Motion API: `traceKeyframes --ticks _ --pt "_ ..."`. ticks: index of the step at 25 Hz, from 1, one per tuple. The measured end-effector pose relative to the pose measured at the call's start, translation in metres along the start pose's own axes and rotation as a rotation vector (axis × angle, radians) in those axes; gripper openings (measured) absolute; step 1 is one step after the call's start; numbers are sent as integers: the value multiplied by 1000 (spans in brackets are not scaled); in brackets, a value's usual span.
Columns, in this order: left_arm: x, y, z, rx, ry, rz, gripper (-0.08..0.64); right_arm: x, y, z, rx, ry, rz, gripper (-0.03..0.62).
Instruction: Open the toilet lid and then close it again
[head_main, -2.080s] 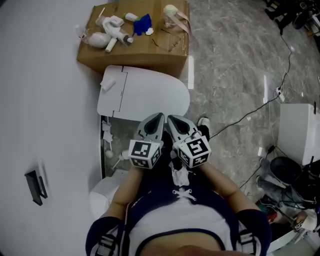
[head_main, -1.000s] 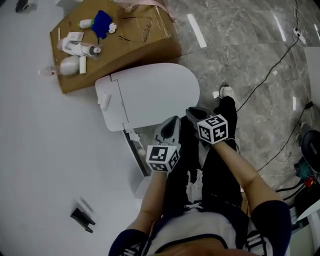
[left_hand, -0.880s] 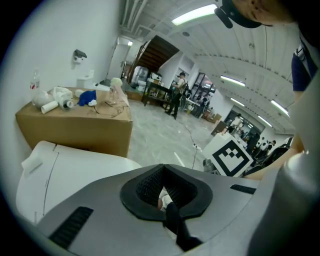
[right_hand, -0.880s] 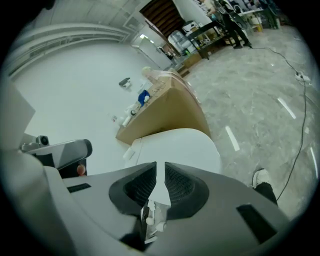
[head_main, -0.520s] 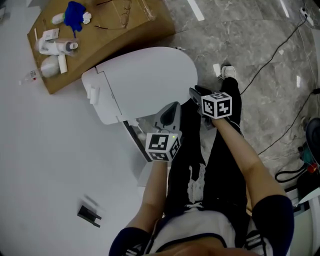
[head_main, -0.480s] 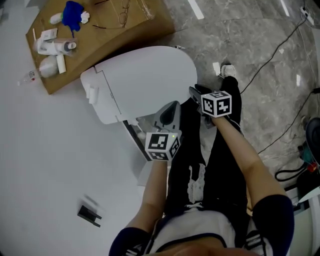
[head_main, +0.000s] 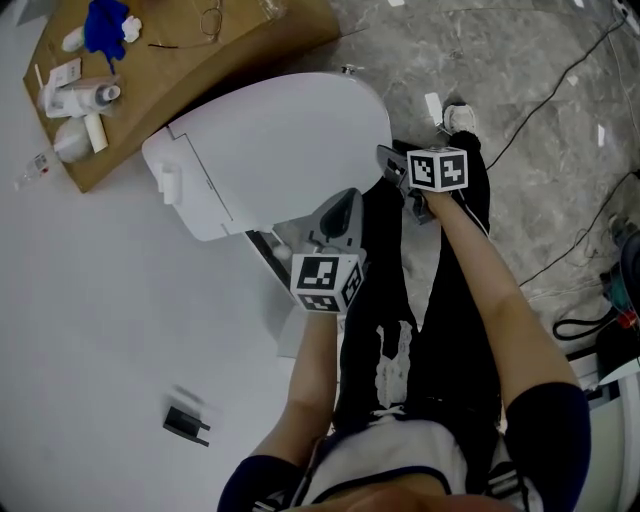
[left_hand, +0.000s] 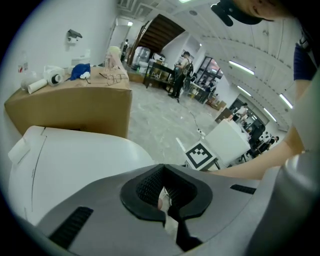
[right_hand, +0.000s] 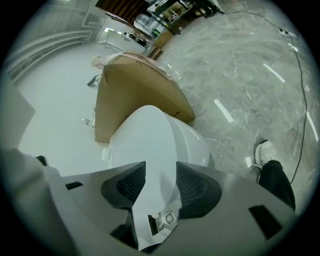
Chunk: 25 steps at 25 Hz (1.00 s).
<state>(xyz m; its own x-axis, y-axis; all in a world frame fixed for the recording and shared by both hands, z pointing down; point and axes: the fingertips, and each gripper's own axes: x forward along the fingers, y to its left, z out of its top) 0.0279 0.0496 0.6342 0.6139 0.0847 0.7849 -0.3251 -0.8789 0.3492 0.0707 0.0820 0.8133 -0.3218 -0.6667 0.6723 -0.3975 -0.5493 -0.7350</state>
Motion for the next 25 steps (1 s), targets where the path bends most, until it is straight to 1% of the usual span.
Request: traceKeyframes --ticks 3,7,9,12,14,16,18,21,25 --pt "9 -1 -7 15 25 1 6 10 -11 1 3 34 6 166" --pt "18 -6 -14 24 54 -11 5 21 -27 -2 20 73 24 177" --pt "23 -8 -17 28 66 -17 6 26 -30 -2 36 84 63 183" --pt "30 -10 -21 37 84 -25 6 30 -30 0 66 101 150 184" --pt "32 -12 -24 50 97 -29 6 31 -27 0 67 110 188 184" --pt "32 -13 -26 56 107 -33 6 32 -26 -1 54 122 191 184" --pt "31 -12 -27 44 109 -38 6 32 -26 0 69 124 175 184" --pt "30 -9 -30 15 113 -38 5 27 -22 1 108 89 149 183" --pt "28 -11 -29 13 109 -43 6 13 -13 5 154 34 148 175"
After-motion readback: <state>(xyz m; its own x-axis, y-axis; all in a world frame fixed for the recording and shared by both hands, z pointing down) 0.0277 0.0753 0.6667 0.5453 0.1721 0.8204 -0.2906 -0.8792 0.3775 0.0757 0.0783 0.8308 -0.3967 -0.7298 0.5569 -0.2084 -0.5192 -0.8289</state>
